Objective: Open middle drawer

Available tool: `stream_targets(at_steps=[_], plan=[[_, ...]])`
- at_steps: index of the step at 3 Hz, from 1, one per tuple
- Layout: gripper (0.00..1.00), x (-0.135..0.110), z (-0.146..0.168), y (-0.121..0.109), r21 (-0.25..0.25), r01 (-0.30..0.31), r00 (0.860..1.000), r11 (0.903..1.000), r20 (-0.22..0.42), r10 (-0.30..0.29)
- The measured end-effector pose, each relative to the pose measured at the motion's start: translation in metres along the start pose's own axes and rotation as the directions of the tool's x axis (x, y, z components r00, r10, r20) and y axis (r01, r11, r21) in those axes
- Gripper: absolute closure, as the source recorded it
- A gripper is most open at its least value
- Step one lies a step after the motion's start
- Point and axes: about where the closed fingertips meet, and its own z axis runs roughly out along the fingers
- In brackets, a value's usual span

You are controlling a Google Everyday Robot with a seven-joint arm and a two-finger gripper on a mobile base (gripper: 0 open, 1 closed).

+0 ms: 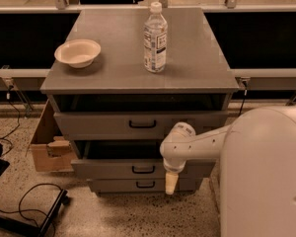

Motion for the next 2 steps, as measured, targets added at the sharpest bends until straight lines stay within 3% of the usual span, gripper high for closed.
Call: stream_targets(at_steps=[1, 2], plan=[[0.00, 0.000, 0.013, 0.012, -0.032, -0.013, 1.000, 0.9994, 0.013, 0.013], [0.17, -0.005, 0.017, 0.047, -0.061, -0.020, 0.999, 0.9979, 0.031, 0.022]])
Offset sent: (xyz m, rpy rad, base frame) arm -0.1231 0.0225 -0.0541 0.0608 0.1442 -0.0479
